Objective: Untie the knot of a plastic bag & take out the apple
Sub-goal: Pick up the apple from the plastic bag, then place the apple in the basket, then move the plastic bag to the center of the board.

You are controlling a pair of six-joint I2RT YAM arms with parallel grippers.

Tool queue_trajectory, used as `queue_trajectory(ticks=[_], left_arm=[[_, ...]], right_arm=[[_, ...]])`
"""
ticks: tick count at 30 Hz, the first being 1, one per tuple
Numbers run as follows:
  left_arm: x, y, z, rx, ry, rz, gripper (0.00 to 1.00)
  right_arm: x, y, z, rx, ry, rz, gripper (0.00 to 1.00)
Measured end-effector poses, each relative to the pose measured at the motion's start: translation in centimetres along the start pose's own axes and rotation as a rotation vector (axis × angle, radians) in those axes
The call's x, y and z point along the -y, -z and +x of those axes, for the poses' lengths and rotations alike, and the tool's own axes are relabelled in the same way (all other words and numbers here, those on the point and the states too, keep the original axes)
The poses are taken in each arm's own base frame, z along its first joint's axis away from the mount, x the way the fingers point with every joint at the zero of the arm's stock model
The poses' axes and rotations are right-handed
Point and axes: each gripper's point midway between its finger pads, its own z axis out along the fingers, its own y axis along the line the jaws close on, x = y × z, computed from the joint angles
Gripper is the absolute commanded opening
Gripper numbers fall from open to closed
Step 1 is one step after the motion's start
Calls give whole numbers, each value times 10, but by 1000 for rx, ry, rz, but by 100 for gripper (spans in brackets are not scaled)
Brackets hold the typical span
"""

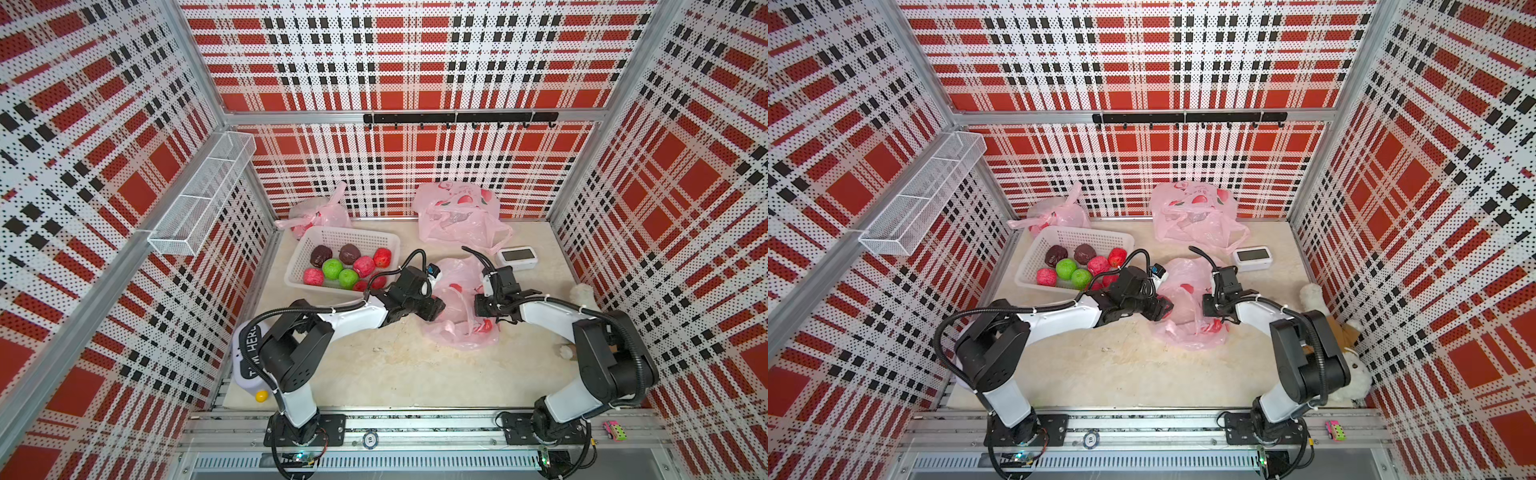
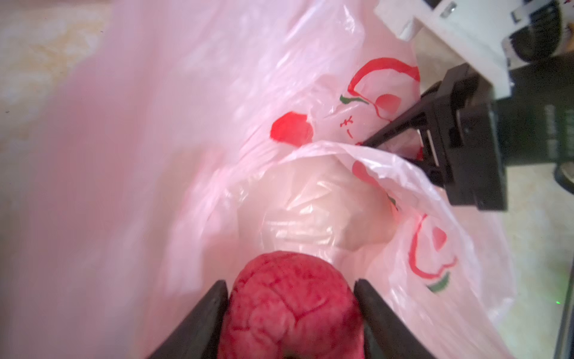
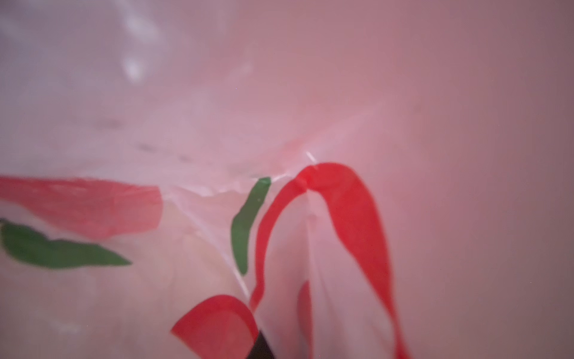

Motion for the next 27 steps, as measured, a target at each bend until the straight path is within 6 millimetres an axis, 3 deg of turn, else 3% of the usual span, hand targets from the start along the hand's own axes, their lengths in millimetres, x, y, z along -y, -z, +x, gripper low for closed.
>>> queue_trajectory(ticks=[8,16,21,27], left_arm=[[29,50,-37,116,-40,49,63],[48,112,-95,282,-77,89,62],[21,152,-116,365,-48,37,62],[-39,199,-125,434,27,-91,62]], right_arm=[[47,30,2,22,-112,105,10],[106,63,6,45,-286,205,16],[119,77,11,46,-335,230,16],[112,80,2,71,-339,182,16]])
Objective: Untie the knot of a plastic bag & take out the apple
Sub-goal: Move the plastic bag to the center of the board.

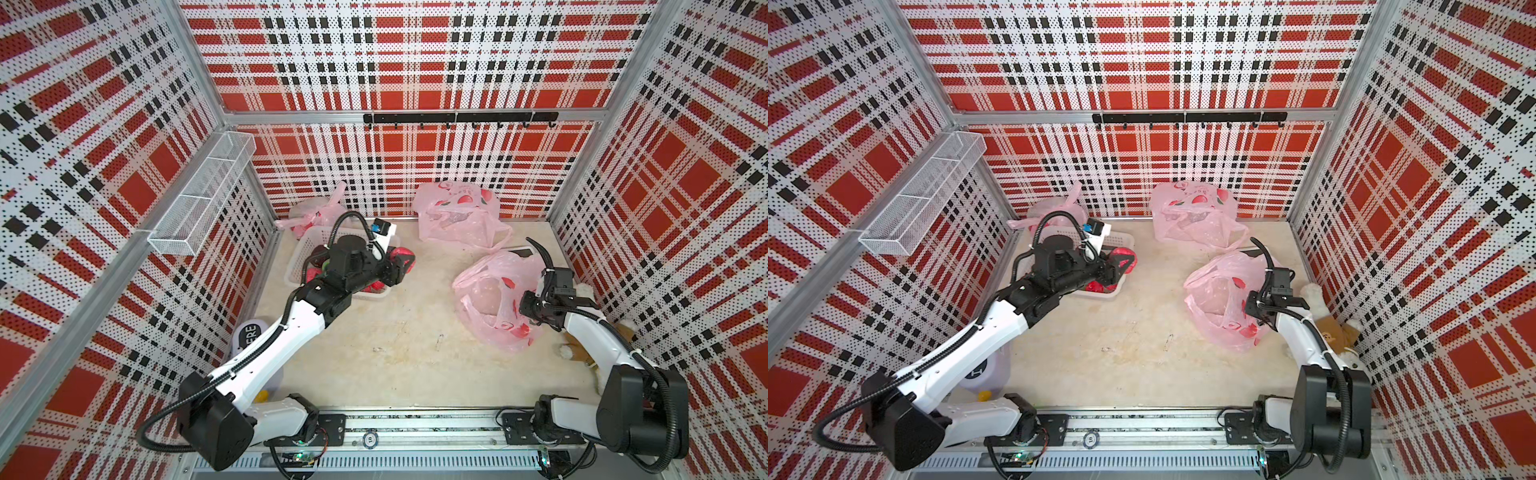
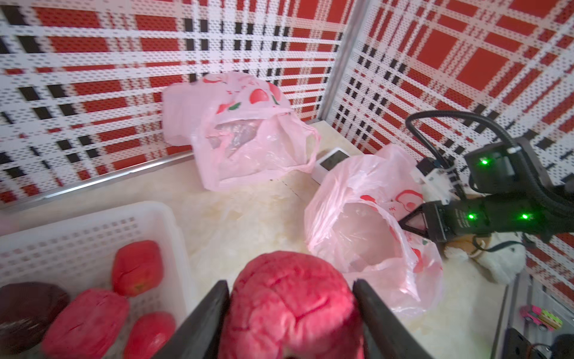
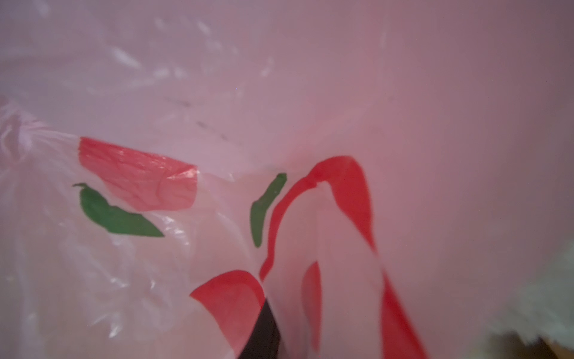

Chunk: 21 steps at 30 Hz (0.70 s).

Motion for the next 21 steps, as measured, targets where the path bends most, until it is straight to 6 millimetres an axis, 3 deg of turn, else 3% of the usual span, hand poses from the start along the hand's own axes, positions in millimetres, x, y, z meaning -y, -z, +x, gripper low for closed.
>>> queue_trajectory(ticks=[3,5,7,9,15,21], left_arm=[[-31,15,-1,3,34,-73,62],[-54,24,1,-6,69,-122,62],[-83,35,3,-15,109,-190,62],[-113,48,8,-26,155,-267,62],[-187,80,19,-54,277,-455,62],[-228,55,31,-131,314,-531,65]], right_arm=[[-3,-7,-10,-22,1,3,23],[-7,-11,-23,-23,-1,3,45],[-10,-11,-34,-7,4,-1,60],[-12,-6,-41,9,4,-4,67],[-20,27,-60,87,14,-30,73],[-36,76,-76,198,29,-112,69]])
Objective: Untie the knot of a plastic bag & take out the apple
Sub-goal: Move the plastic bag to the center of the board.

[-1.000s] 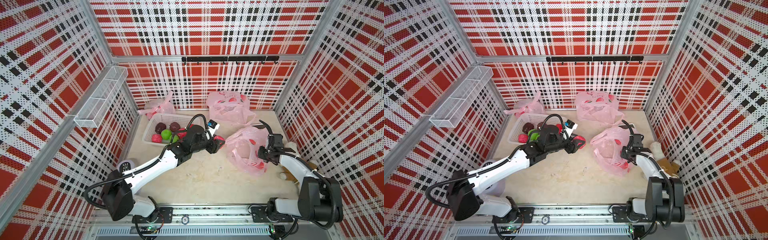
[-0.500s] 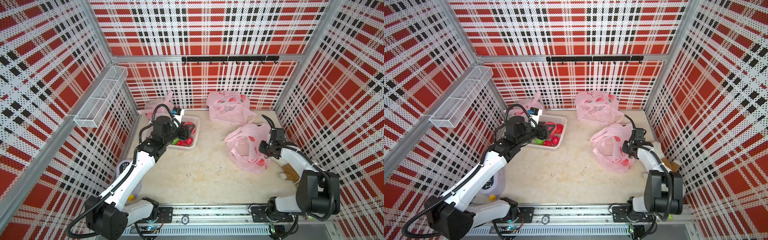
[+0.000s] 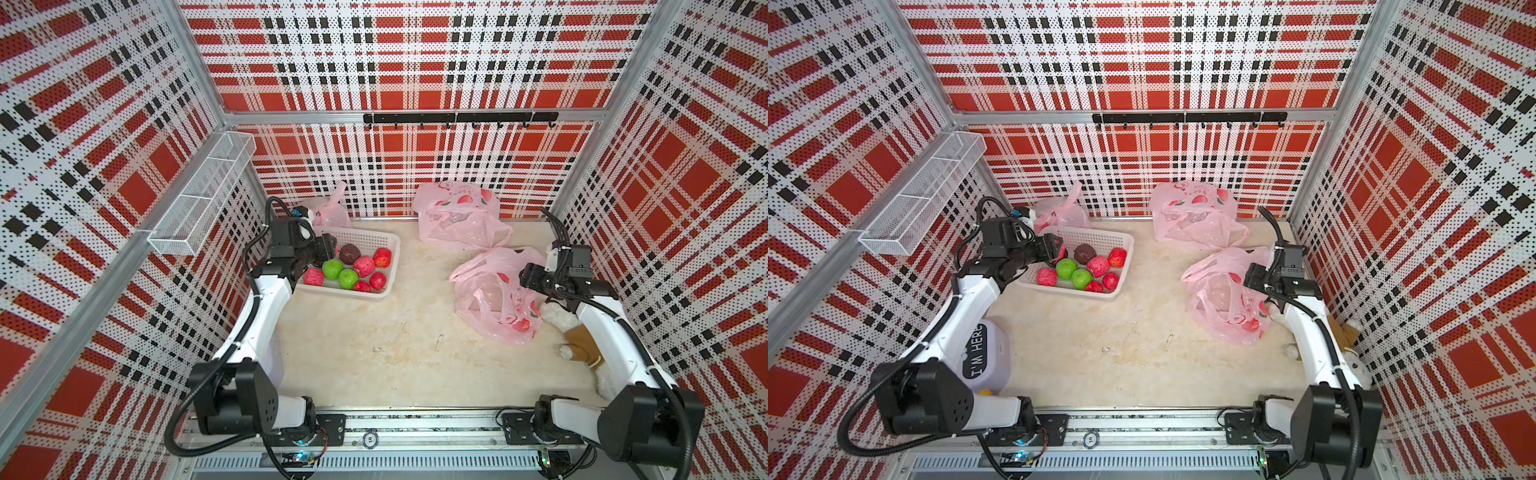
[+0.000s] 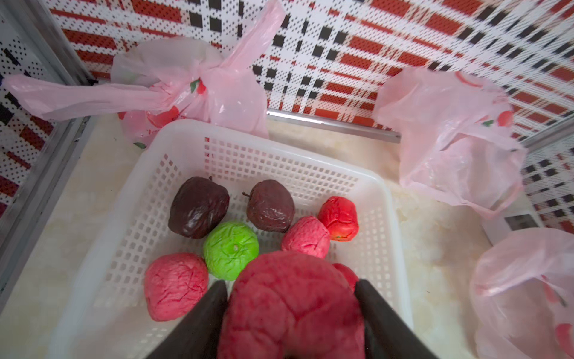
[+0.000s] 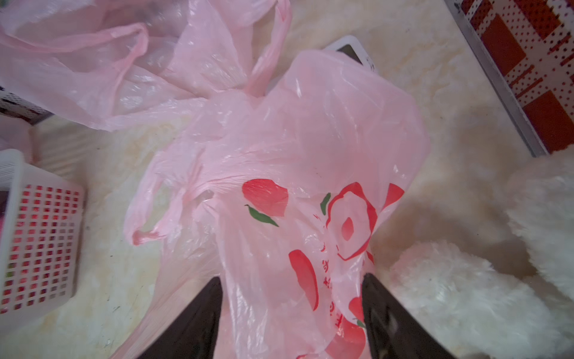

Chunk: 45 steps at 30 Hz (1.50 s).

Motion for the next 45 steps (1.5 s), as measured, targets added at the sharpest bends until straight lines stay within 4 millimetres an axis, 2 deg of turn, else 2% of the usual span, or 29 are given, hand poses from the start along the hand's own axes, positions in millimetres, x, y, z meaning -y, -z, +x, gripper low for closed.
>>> queue_trajectory(ticks=[5,7,8,10,13,16,22,25,30,33,36,38,40,45], left_arm=[[-12,-50,15,-108,-18,-68,64],[-7,-70,16,-139,-69,-102,66],[0,-80,16,-149,-102,-112,67],[28,-100,20,-169,-181,-103,68],[68,-118,34,-192,-272,-76,69],[91,-133,44,-212,-327,-61,71],[78,-177,24,-199,-361,-136,77],[69,-194,21,-211,-378,-177,80],[63,-190,23,-229,-400,-197,78],[64,-177,17,-218,-400,-180,74],[67,-158,1,-177,-395,-160,72],[62,-143,-19,-129,-379,-164,74],[48,-133,-41,-78,-358,-184,81],[-9,-123,-109,51,-284,-308,94]], right_arm=[[-19,30,-8,61,25,-64,65],[-33,38,-5,70,53,-93,65],[-41,40,-3,71,69,-111,65],[-57,43,2,67,103,-145,65],[-76,44,11,49,140,-185,65],[-87,42,19,29,161,-208,65],[-105,36,26,10,194,-244,65],[-111,32,28,6,200,-253,64],[-119,23,30,-4,211,-262,64],[-128,15,35,-23,228,-267,64],[-146,5,40,-50,259,-280,64],[-162,0,44,-64,286,-299,64],[-180,-4,49,-73,314,-322,64],[-225,-11,65,-96,387,-385,64]])
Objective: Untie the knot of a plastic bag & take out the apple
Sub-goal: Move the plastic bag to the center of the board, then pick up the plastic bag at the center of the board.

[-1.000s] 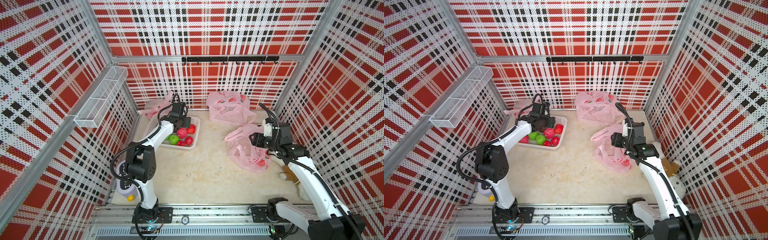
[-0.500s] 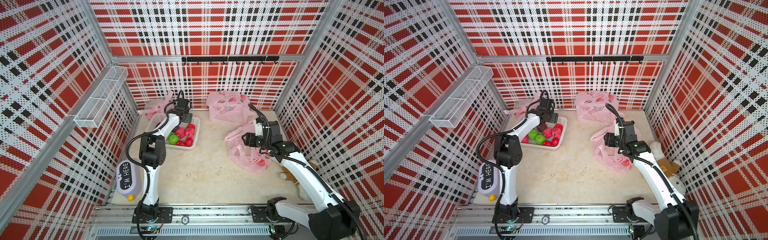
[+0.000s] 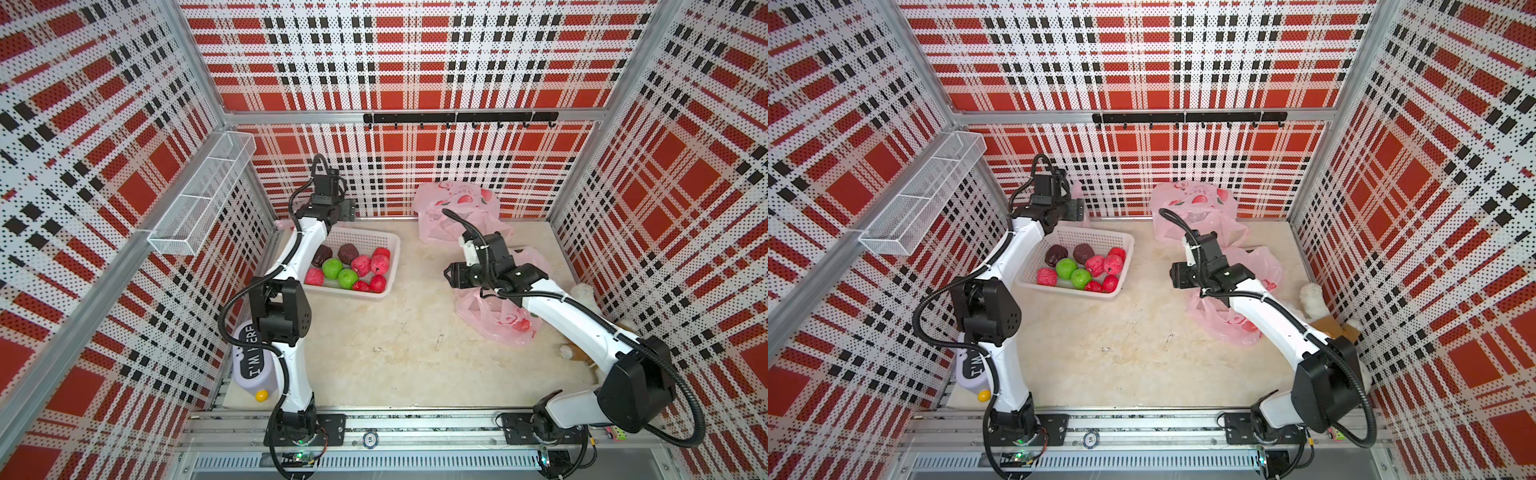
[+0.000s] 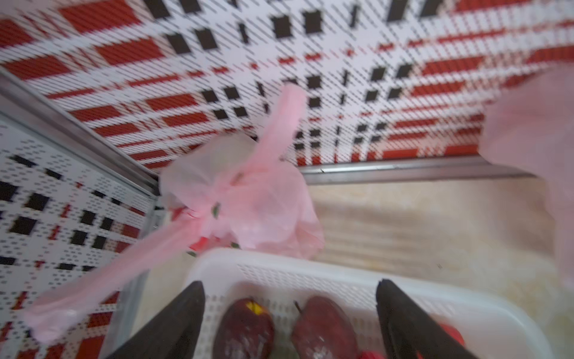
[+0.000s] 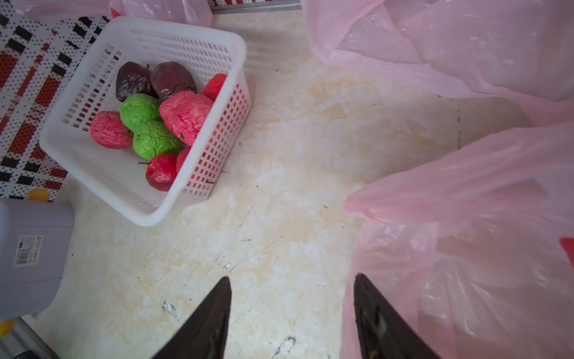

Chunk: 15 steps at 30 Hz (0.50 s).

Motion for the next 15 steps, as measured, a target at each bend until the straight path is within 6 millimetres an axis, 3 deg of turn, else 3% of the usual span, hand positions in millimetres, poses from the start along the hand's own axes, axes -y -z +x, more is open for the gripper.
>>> queue_trajectory(ticks=[4,7,15], left_arm=[[-46,-26,-33,67,66,-84,98],[-58,-53,-35,75,91,-104,100],[-41,-111,21,-35,131,-61,100]], right_arm=[[-29,-16,0,-11,45,-44,64],[-45,-27,-1,-14,69,-65,64],[-50,-49,5,-51,78,-65,64]])
